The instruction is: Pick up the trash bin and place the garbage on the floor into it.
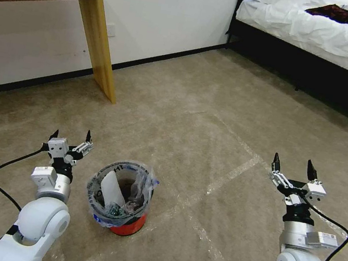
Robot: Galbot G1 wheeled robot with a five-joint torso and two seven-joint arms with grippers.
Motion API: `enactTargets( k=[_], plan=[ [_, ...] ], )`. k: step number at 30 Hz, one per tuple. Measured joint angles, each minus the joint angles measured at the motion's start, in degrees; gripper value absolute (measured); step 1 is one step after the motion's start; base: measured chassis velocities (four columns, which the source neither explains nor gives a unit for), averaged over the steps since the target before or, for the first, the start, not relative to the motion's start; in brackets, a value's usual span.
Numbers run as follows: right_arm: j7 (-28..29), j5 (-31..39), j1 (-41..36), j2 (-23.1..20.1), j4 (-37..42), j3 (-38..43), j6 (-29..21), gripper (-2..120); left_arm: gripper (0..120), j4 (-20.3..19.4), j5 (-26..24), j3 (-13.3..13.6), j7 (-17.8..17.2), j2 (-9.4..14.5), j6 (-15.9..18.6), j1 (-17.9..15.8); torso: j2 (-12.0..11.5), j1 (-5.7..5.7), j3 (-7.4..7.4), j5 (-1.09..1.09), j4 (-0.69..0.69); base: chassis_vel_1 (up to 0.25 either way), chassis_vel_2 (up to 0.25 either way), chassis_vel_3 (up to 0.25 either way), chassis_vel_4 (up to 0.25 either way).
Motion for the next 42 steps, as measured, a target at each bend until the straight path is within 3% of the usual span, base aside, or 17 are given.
enactTargets(
  k=[42],
  plan=[
    [0.0,0.0,0.0,0.0,0.0,0.0,0.0,100,100,0.0,0.0,0.0,0.0,0.0,0.0,0.0,0.0,0.0,0.0,0.0,0.0,0.0,0.0,0.0,0.0]
  ],
)
